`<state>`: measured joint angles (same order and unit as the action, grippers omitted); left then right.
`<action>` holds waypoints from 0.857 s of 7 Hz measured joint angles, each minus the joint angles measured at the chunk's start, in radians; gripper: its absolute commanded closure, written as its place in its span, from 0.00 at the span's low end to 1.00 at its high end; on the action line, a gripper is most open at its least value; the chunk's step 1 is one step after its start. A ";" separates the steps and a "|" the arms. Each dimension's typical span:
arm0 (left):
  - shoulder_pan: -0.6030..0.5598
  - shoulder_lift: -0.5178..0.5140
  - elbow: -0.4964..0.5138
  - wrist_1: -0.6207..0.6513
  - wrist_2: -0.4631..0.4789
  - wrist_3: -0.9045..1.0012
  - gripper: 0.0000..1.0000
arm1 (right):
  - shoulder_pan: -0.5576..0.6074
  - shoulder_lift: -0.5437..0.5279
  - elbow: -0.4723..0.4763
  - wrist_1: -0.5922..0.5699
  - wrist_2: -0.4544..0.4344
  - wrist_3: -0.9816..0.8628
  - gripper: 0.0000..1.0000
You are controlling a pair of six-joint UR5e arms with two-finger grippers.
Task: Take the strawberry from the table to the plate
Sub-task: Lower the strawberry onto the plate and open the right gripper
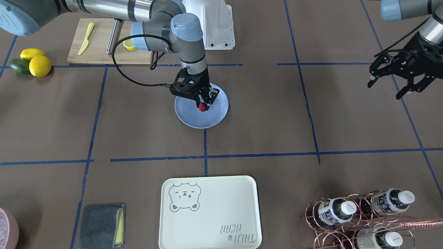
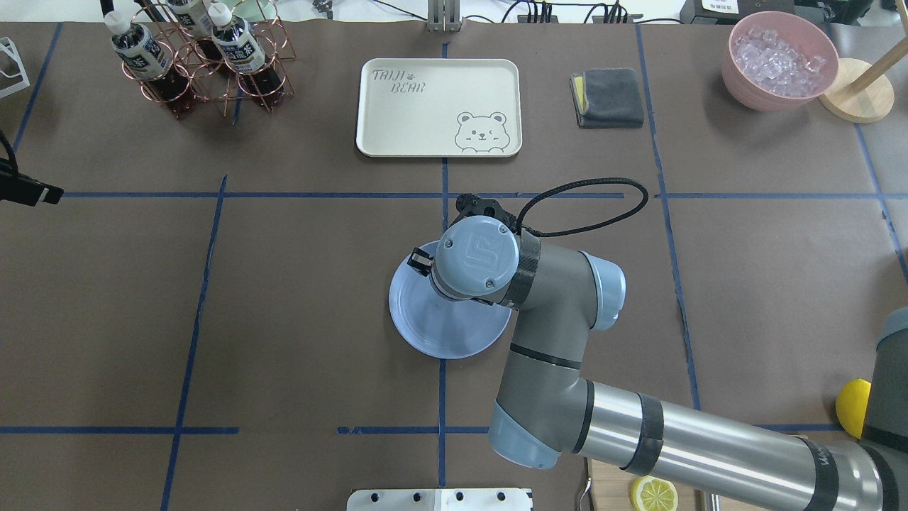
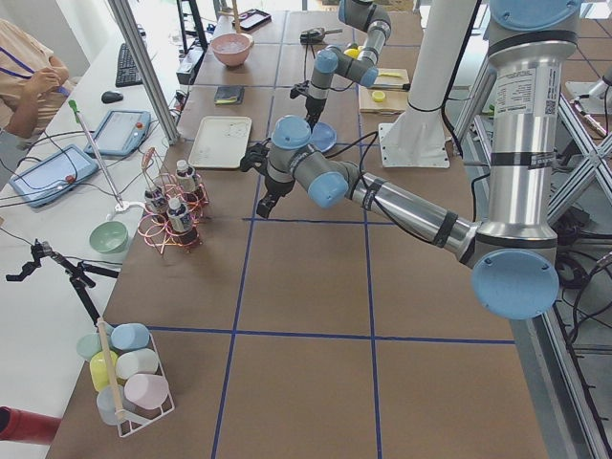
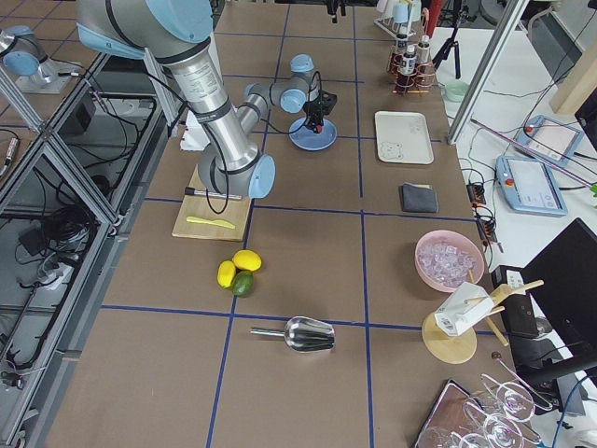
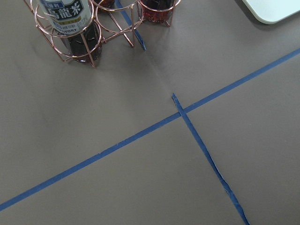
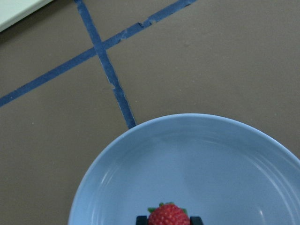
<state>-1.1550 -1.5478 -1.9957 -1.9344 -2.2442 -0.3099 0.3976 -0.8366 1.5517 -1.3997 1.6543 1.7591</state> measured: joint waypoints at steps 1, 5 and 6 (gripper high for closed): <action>0.000 0.000 0.000 0.000 0.000 0.000 0.09 | -0.004 0.000 -0.009 0.000 -0.001 -0.001 1.00; 0.000 -0.001 0.000 0.000 0.001 -0.001 0.09 | -0.013 -0.001 -0.017 -0.001 -0.008 -0.008 0.52; 0.000 -0.001 0.000 0.000 0.001 -0.002 0.09 | -0.014 -0.001 -0.017 -0.002 -0.008 -0.010 0.41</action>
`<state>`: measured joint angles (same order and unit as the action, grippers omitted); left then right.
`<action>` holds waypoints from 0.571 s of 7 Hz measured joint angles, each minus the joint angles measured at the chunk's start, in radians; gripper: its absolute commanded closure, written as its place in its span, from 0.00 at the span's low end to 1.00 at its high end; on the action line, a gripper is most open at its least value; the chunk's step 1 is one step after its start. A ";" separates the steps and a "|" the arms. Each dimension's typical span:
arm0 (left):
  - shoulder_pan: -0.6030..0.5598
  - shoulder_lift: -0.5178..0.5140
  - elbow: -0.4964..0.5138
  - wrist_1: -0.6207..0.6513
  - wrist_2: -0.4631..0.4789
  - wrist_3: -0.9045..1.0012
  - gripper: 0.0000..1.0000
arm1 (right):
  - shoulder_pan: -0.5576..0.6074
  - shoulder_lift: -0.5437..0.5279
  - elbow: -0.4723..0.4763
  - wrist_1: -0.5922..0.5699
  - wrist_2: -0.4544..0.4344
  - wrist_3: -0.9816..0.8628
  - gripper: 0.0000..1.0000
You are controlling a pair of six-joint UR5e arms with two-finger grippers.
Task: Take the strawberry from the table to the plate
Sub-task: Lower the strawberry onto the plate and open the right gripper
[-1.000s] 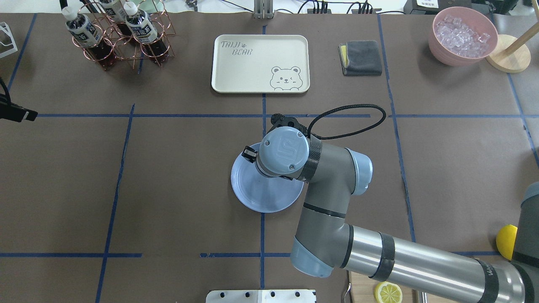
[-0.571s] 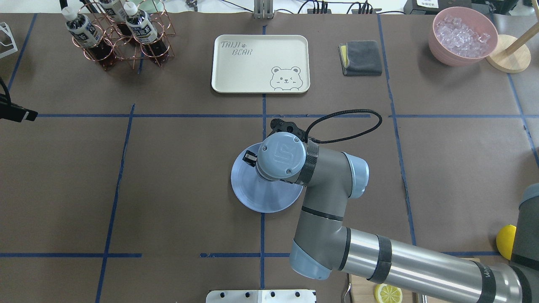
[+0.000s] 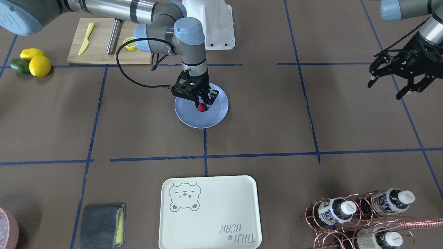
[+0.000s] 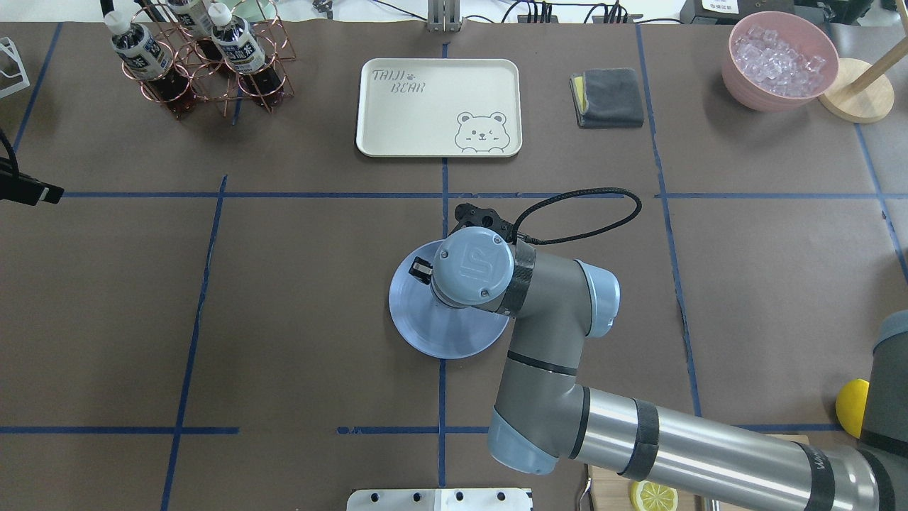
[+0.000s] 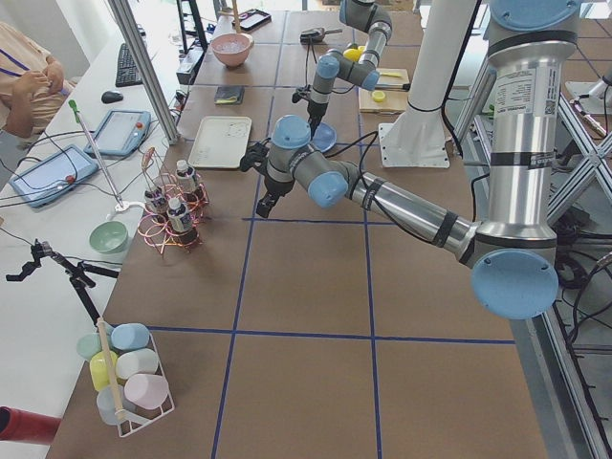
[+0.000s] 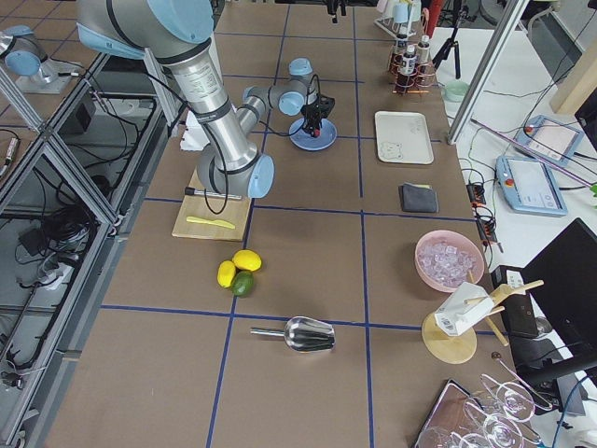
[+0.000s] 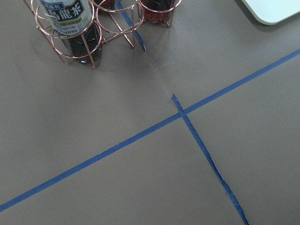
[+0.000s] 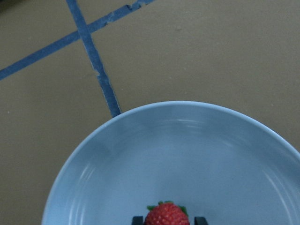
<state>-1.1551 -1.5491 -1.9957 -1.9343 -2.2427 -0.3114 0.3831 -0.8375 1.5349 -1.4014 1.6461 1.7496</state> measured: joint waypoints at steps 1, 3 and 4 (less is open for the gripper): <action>0.000 0.001 0.000 0.000 0.000 0.000 0.08 | -0.001 -0.001 0.000 -0.001 0.000 -0.001 0.10; 0.000 0.001 0.000 0.000 0.000 0.000 0.08 | -0.001 0.000 0.004 -0.004 0.000 -0.002 0.00; 0.000 0.001 0.001 0.000 0.000 0.000 0.09 | 0.001 -0.001 0.012 -0.006 0.000 -0.003 0.00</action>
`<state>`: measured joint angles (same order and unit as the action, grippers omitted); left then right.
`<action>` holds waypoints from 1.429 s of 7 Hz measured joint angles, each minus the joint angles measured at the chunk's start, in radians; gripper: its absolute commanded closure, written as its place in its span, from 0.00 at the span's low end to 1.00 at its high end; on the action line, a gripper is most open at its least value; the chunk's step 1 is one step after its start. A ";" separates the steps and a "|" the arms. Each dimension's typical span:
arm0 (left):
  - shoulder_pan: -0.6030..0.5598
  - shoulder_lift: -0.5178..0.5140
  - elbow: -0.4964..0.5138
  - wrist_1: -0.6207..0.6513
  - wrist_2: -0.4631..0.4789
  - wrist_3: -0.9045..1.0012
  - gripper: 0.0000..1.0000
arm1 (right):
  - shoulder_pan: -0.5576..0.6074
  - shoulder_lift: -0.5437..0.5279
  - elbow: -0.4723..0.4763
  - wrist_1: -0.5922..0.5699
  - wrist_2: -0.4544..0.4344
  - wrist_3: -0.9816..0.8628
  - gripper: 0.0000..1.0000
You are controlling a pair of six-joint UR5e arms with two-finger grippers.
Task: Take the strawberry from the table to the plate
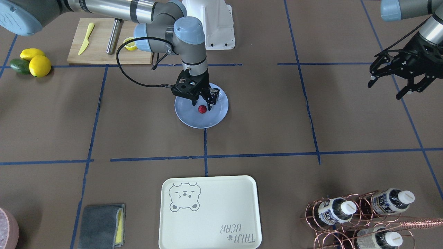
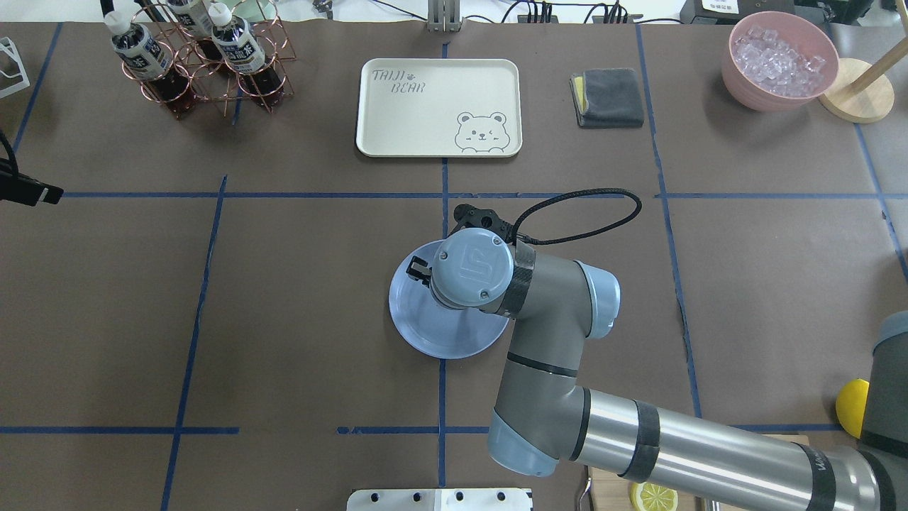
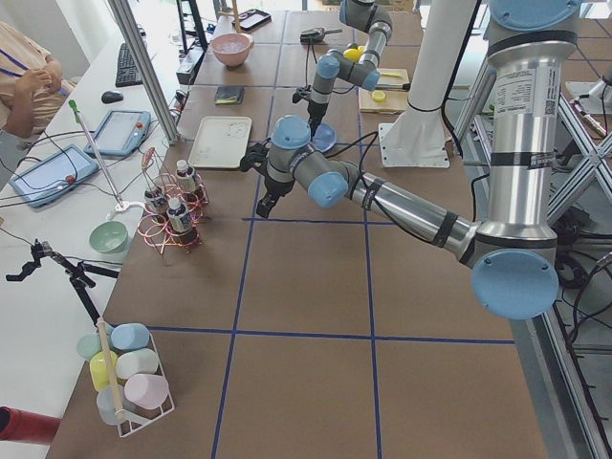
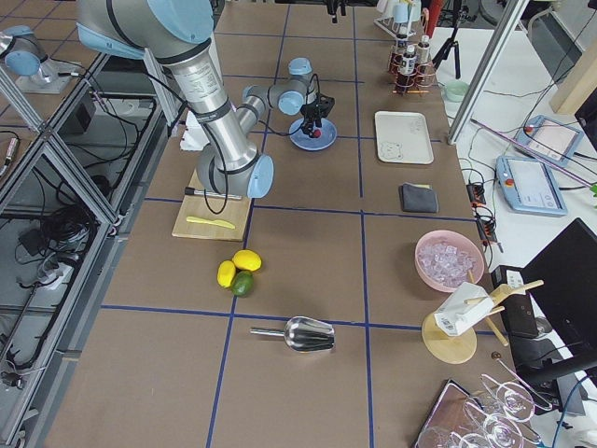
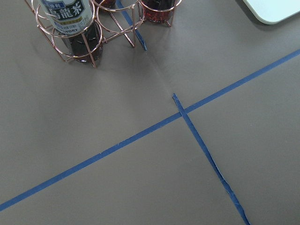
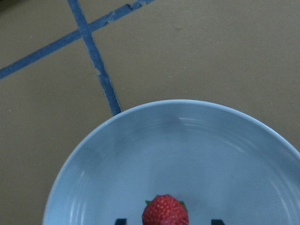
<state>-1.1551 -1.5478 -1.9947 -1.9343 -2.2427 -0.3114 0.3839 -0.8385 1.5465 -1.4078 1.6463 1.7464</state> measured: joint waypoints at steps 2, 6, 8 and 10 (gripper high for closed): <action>0.000 0.001 0.001 0.000 0.000 0.000 0.07 | 0.018 -0.024 0.087 -0.051 0.013 -0.003 0.00; -0.065 0.001 0.062 0.001 -0.002 0.118 0.01 | 0.199 -0.346 0.537 -0.218 0.234 -0.234 0.00; -0.144 0.002 0.108 0.007 -0.004 0.227 0.01 | 0.388 -0.538 0.631 -0.215 0.400 -0.495 0.00; -0.230 0.000 0.170 0.011 -0.042 0.348 0.00 | 0.617 -0.685 0.640 -0.214 0.559 -0.814 0.00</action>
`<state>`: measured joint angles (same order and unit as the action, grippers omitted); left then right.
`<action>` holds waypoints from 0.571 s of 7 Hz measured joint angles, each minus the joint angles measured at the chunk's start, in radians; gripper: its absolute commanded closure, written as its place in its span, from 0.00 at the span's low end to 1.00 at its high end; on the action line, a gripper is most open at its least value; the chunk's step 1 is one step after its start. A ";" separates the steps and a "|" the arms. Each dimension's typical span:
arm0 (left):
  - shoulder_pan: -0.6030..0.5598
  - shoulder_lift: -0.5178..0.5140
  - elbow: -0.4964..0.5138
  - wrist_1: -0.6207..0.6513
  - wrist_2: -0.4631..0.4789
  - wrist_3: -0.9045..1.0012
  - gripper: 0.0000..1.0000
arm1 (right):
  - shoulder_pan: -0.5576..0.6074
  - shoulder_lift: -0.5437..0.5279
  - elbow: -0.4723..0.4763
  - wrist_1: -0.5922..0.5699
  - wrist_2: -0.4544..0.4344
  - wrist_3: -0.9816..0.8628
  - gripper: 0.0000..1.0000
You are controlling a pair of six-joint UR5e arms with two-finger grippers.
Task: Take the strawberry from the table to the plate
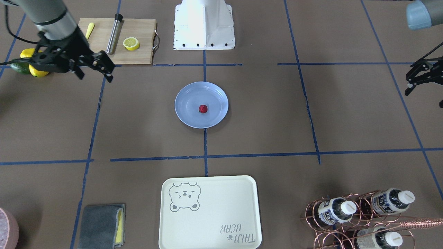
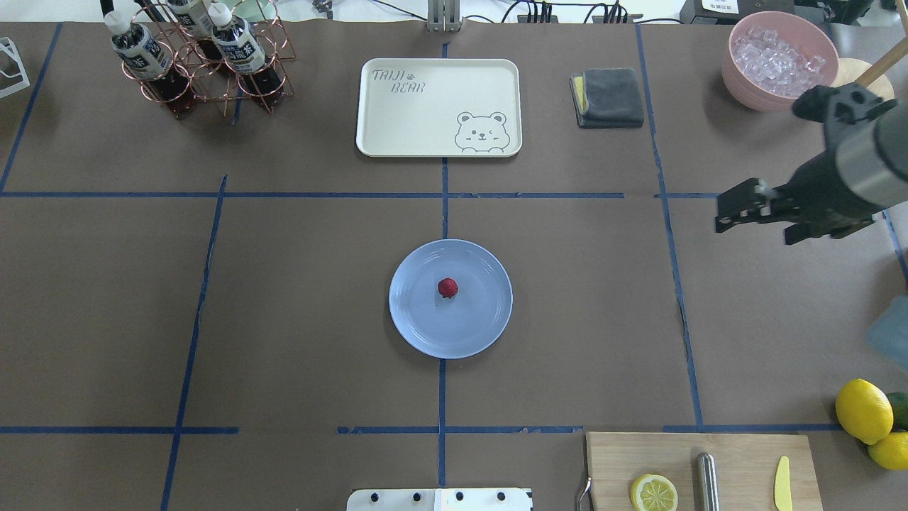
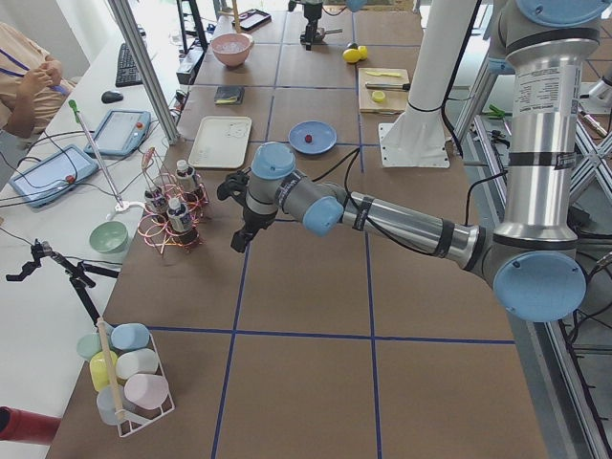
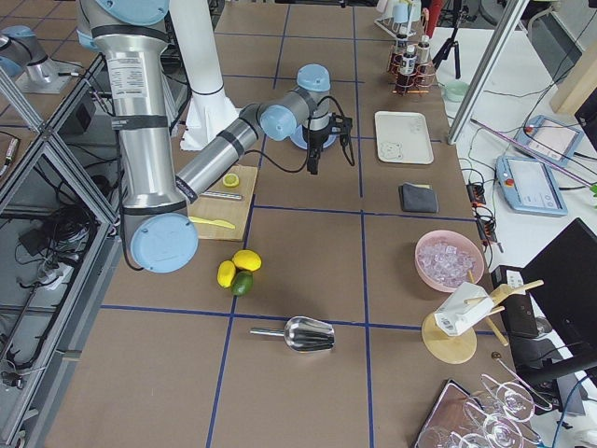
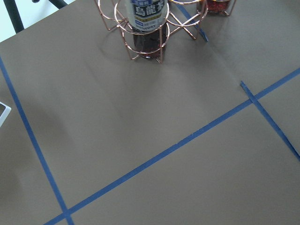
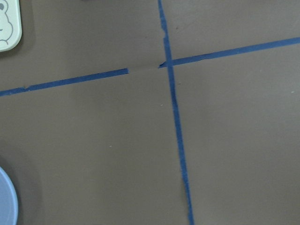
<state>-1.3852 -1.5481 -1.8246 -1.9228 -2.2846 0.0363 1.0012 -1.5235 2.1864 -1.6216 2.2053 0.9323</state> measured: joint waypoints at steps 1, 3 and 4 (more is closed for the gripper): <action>-0.041 -0.006 0.037 0.020 -0.019 0.060 0.00 | 0.119 -0.070 -0.023 -0.002 0.057 -0.190 0.00; -0.091 -0.037 0.064 0.164 -0.035 0.118 0.00 | 0.353 -0.174 -0.133 -0.012 0.131 -0.603 0.00; -0.122 -0.062 0.062 0.279 -0.036 0.158 0.00 | 0.441 -0.203 -0.193 -0.014 0.146 -0.767 0.00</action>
<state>-1.5070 -1.6096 -1.7626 -1.6438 -2.3210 0.1945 1.4422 -1.7261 1.9937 -1.6357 2.3515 0.1658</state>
